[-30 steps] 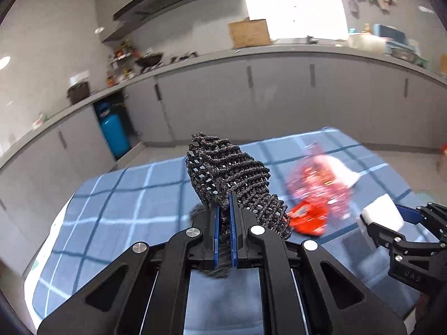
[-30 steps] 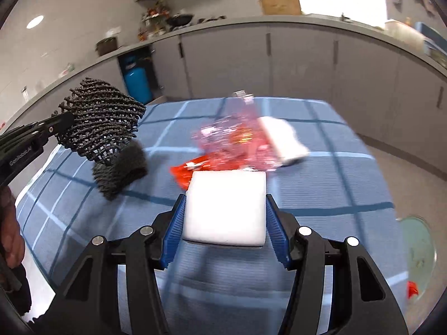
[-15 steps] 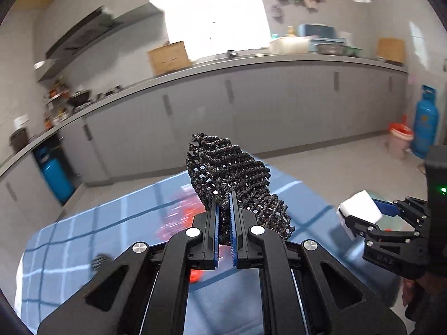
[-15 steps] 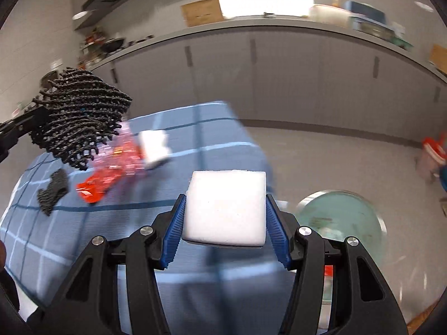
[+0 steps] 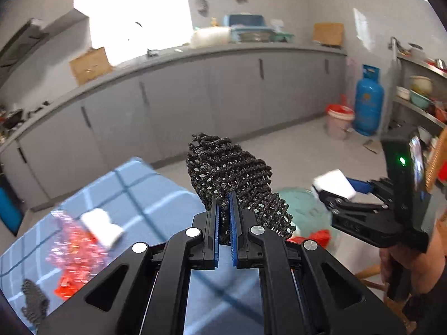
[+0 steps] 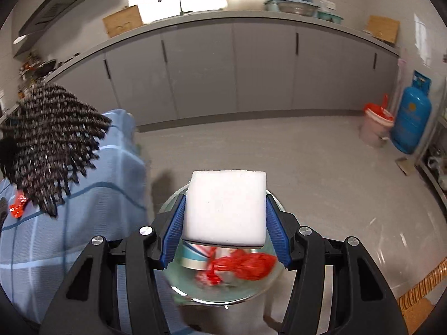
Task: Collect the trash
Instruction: 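Carry scrubber and white sponge over the basin and open both grippers, then move both open grippers back over the table toward the second mesh scrubber, then grasp the second black mesh scrubber with left gripper while right gripper grasps pink plastic bag, then carry scrubber and pink bag over the basin and open both grippers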
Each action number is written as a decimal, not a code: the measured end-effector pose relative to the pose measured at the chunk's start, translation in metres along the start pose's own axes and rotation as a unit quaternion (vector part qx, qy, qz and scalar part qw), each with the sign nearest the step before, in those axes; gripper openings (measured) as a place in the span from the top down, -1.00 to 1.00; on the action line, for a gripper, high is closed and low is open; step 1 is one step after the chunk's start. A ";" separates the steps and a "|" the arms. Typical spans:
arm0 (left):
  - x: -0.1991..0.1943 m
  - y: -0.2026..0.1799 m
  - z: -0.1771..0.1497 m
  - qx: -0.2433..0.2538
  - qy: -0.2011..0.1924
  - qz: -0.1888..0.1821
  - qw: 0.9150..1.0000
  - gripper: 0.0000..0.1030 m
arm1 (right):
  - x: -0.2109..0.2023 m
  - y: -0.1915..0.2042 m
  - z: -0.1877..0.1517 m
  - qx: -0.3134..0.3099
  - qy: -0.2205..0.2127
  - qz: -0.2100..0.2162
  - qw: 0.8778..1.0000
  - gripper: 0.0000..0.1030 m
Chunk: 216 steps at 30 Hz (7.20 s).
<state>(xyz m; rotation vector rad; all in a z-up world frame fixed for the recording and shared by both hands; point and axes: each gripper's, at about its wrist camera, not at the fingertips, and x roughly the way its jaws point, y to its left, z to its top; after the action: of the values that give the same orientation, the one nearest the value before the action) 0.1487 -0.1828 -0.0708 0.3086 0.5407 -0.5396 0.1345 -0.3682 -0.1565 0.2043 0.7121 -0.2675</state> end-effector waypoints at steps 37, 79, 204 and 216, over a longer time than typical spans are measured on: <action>0.006 0.073 -0.040 -0.031 0.050 0.135 0.989 -0.55 | 0.015 0.024 -0.006 0.035 0.000 0.040 0.999 -0.75; -0.071 0.235 -0.127 -0.185 0.089 0.245 0.948 -0.55 | -0.014 0.227 0.002 -0.116 0.003 0.143 0.983 -0.77; -0.069 0.226 -0.076 -0.138 0.071 0.249 0.956 0.80 | -0.054 0.263 0.005 -0.147 -0.034 0.253 0.956 0.74; -0.023 0.141 -0.031 -0.072 0.050 0.165 0.982 0.80 | -0.042 0.173 0.021 -0.102 -0.042 0.181 0.977 0.74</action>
<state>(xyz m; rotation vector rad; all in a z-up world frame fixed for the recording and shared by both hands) 0.1987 -0.0454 -0.0640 0.2806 0.6087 -0.1629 0.1706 -0.2027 -0.0970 0.1218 0.6019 0.1439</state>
